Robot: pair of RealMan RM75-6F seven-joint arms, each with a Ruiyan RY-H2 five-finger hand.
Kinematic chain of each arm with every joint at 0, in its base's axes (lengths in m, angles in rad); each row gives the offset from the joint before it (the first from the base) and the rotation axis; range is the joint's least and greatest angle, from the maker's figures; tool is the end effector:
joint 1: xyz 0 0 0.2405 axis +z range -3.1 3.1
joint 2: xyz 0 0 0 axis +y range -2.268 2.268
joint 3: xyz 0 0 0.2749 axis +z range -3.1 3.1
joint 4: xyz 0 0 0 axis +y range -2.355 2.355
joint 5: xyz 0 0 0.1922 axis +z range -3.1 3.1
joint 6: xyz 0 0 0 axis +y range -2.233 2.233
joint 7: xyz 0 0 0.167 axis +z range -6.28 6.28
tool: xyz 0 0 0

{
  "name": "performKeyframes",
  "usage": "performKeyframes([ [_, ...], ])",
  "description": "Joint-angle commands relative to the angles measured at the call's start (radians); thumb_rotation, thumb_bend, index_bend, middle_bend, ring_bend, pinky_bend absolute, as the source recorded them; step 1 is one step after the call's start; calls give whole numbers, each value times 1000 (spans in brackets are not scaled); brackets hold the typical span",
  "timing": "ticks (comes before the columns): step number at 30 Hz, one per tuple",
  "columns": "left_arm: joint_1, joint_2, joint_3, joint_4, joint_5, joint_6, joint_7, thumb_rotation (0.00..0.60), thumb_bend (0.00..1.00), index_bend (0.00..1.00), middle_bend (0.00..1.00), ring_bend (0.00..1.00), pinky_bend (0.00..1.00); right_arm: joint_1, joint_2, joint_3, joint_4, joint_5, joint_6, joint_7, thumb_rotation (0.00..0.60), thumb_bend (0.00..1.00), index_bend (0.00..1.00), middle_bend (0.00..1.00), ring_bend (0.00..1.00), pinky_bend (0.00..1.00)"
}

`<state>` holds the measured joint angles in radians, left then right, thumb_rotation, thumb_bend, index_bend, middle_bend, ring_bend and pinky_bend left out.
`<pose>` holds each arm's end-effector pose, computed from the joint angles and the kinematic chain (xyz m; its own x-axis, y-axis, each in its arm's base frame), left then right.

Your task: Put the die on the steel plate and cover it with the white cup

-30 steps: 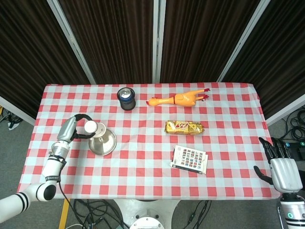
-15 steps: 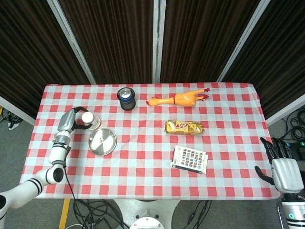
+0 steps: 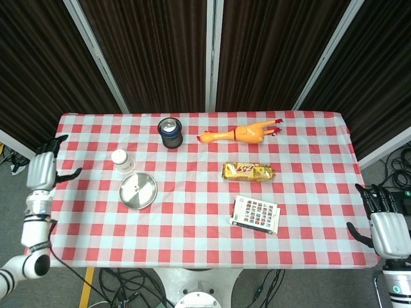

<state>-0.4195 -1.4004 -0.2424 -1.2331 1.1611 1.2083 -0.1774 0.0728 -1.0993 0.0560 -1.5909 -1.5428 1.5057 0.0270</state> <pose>-0.3247 0.3540 0.1378 0.1779 -0.0682 0.9817 0.9821 0.0753 -0.1727 -0.3195 -0.2015 0.1933 0.4097 0.0215 0.9120 -0.9111 -0.0393 0.4102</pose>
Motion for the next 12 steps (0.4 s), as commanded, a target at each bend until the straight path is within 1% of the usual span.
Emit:
performKeyframes([
  [1,113,89,116,-72,119,131,107,600,190,163,154,107,106,6,-6,0,21,-7,-5,39,600,169,62,129,0,32],
  [3,155,107,149,-103,139,172,131,600,190,163,154,107,104,8,-8,4,36,-12,1,71,600,170,63,124,0,32],
  [7,245,147,199,-227,158,249,135,600,190,163,154,107,102,13,-16,3,52,-33,12,83,600,171,62,123,0,32],
  [10,291,167,231,-304,184,296,164,600,189,163,154,107,102,17,-20,-3,45,-48,12,73,600,171,62,123,0,32],
  [12,310,171,241,-336,198,320,177,600,188,164,154,107,102,18,-21,-6,40,-52,9,68,600,171,62,123,0,32],
])
